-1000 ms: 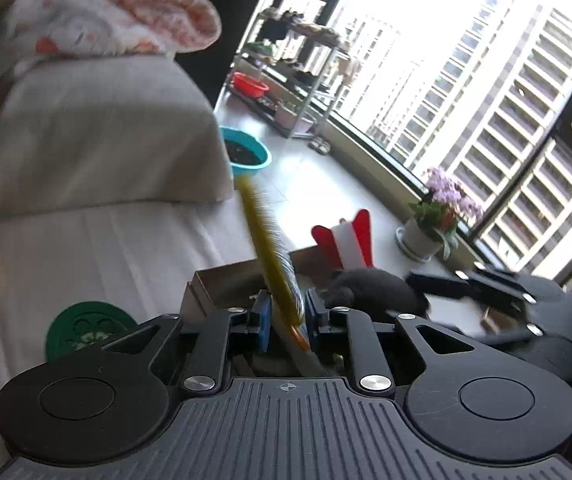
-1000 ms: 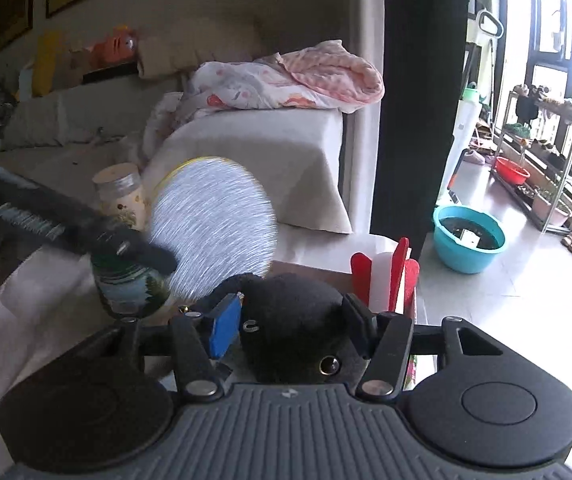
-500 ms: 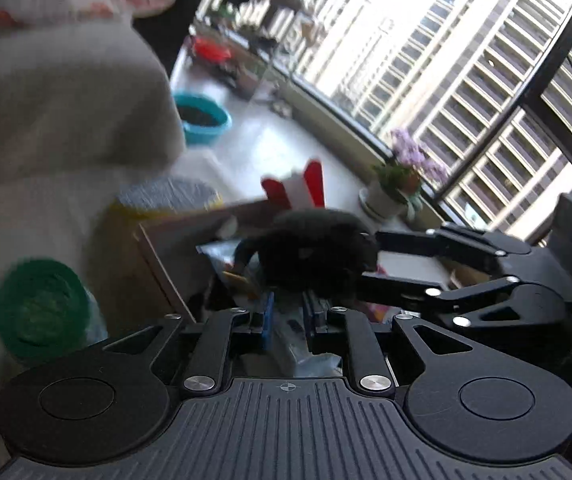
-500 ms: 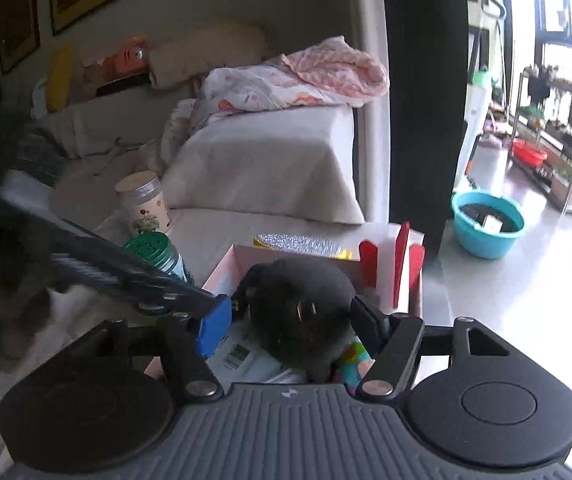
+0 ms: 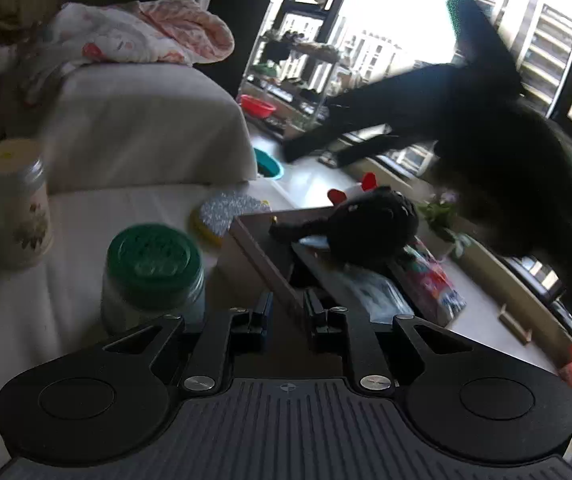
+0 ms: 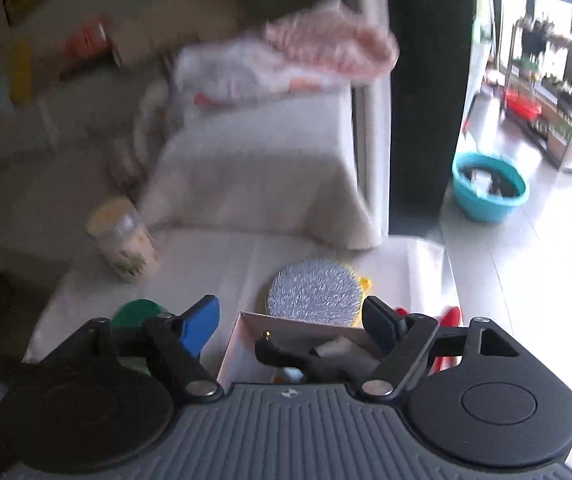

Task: Organize soft objects
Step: 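Grasp the second yellow-rimmed glitter brush on the table with the right tool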

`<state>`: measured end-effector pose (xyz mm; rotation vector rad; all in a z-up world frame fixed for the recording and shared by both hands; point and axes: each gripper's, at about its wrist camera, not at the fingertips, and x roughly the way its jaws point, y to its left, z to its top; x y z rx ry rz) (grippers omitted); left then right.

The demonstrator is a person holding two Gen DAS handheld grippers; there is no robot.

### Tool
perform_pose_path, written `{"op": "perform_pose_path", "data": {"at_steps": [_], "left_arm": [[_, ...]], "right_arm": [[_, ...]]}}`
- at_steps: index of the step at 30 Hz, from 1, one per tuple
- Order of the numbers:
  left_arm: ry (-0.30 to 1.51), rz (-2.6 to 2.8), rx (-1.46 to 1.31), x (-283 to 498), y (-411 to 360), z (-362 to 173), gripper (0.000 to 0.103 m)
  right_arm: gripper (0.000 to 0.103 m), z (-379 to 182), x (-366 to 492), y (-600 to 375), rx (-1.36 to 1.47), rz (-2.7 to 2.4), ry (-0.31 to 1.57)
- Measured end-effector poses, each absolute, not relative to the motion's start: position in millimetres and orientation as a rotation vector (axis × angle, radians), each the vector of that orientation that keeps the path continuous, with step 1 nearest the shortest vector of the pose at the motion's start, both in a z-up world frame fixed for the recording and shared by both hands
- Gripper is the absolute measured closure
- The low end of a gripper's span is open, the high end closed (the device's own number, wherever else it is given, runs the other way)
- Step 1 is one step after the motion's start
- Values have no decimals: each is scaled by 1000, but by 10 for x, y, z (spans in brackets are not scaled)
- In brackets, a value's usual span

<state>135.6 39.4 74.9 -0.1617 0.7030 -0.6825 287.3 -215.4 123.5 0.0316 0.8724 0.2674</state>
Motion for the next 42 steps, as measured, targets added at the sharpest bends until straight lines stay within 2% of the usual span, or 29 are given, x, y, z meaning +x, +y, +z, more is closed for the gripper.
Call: {"op": "perform_pose_path", "data": {"at_steps": [9, 17, 22, 25, 28, 31, 34, 37, 40, 42], "left_arm": [[650, -734, -342, 1320, 1108, 603, 85], [604, -696, -447, 1314, 1530, 467, 85], [569, -700, -524, 1350, 1633, 369, 85], [586, -714, -540, 1390, 1642, 307, 85], [593, -725, -549, 1409, 1653, 272, 85], [598, -728, -558, 1422, 1663, 252, 85], [607, -720, -547, 1425, 1637, 250, 85], [606, -714, -542, 1421, 1616, 277, 85], [597, -710, -535, 1394, 1611, 319, 85], [597, -707, -534, 1369, 1607, 343, 85]], "right_arm": [[24, 643, 4150, -2044, 179, 73, 1201], [24, 295, 4597, -1919, 119, -30, 1325], [23, 94, 4738, -1691, -29, -61, 1393], [20, 39, 4800, -1609, -40, -47, 1399], [6, -86, 4788, -1553, -56, -39, 1419], [5, -102, 4713, -1525, -87, 15, 1436], [0, -118, 4633, -1518, -90, 26, 1428], [0, -123, 4561, -1467, -111, 42, 1423], [11, -58, 4460, -1401, -141, 55, 1372], [34, 33, 4367, -1333, -173, 70, 1319]]}}
